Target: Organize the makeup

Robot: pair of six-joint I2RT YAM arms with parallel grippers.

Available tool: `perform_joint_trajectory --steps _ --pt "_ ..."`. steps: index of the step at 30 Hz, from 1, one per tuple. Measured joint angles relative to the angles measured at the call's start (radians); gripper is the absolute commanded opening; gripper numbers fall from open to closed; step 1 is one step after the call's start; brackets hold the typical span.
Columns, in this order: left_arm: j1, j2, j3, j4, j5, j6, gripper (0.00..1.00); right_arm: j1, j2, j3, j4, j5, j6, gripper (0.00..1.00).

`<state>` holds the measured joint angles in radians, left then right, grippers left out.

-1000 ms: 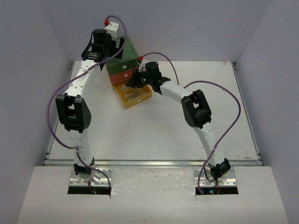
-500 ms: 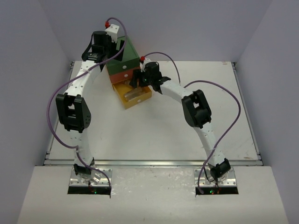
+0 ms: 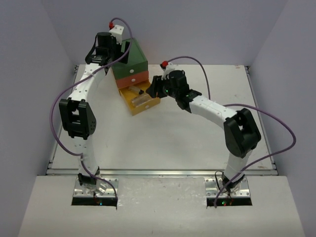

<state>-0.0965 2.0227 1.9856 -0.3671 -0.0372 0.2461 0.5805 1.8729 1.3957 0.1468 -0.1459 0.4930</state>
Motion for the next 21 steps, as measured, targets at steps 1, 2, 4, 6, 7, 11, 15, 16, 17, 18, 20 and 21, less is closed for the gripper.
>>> perform_joint_trajectory --steps 1,2,4,6,7,11,15,16,17,18,20,21 --pt "0.004 0.006 0.011 0.002 -0.001 -0.003 0.97 0.008 -0.043 -0.08 0.032 0.008 0.037 0.46" --pt "0.008 0.01 0.017 0.004 -0.002 -0.005 0.97 0.014 -0.076 -0.152 0.062 0.016 0.075 0.45" --pt "0.016 0.011 0.02 0.006 -0.002 -0.009 0.97 0.018 -0.102 -0.275 0.117 0.031 0.153 0.43" --pt "0.021 0.012 0.024 0.009 -0.004 -0.011 0.97 0.017 -0.08 -0.345 0.128 0.035 0.237 0.43" --pt "0.024 0.014 0.027 0.012 -0.004 -0.012 0.97 0.016 -0.054 -0.357 0.135 0.031 0.272 0.43" --pt "0.027 0.04 0.045 0.028 -0.014 -0.015 0.97 0.01 0.067 -0.359 0.186 0.023 0.404 0.39" --pt "0.027 0.065 0.041 0.032 -0.022 -0.016 0.97 0.01 0.16 -0.32 0.219 0.022 0.495 0.38" --pt "0.027 0.068 0.037 0.035 -0.023 -0.016 0.97 0.01 0.189 -0.291 0.222 0.022 0.512 0.38" --pt "0.027 0.069 0.03 0.038 -0.023 -0.016 0.97 0.01 0.218 -0.259 0.228 0.022 0.528 0.38" --pt "0.027 0.07 0.024 0.042 -0.025 -0.016 0.97 0.01 0.242 -0.234 0.238 0.022 0.542 0.38" --pt "0.028 0.071 0.012 0.056 -0.027 -0.017 0.97 0.01 0.282 -0.187 0.251 0.023 0.571 0.38" --pt "0.028 0.071 0.009 0.064 -0.029 -0.016 0.97 0.01 0.301 -0.164 0.258 0.024 0.584 0.38"
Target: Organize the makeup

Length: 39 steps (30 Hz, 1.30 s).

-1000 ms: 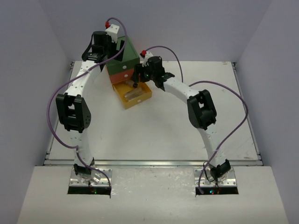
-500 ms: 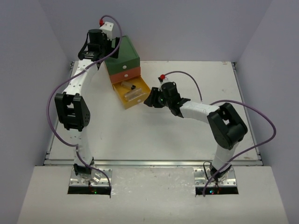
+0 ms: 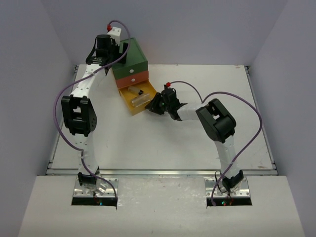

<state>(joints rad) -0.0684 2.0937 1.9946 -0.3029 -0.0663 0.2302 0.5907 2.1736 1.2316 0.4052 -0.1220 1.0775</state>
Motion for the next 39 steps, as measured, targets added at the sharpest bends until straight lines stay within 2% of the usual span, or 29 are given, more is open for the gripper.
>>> perform_joint_trajectory --steps 6,15,20,25,39 --pt "0.007 -0.001 -0.05 0.092 0.0 -0.004 0.95 0.005 0.09 0.127 0.006 0.003 0.05 0.38" --pt "0.018 -0.007 -0.105 0.185 0.037 -0.019 0.94 0.002 0.228 0.328 -0.003 0.047 0.107 0.45" --pt "0.023 -0.007 -0.11 0.195 0.052 -0.023 0.94 0.002 0.387 0.571 -0.022 0.075 0.17 0.48" --pt "0.024 -0.007 -0.112 0.197 0.07 -0.026 0.94 0.001 0.468 0.698 -0.023 0.121 0.205 0.49" --pt "0.027 -0.007 -0.113 0.197 0.107 -0.03 0.94 -0.001 0.477 0.707 -0.017 0.172 0.219 0.56"
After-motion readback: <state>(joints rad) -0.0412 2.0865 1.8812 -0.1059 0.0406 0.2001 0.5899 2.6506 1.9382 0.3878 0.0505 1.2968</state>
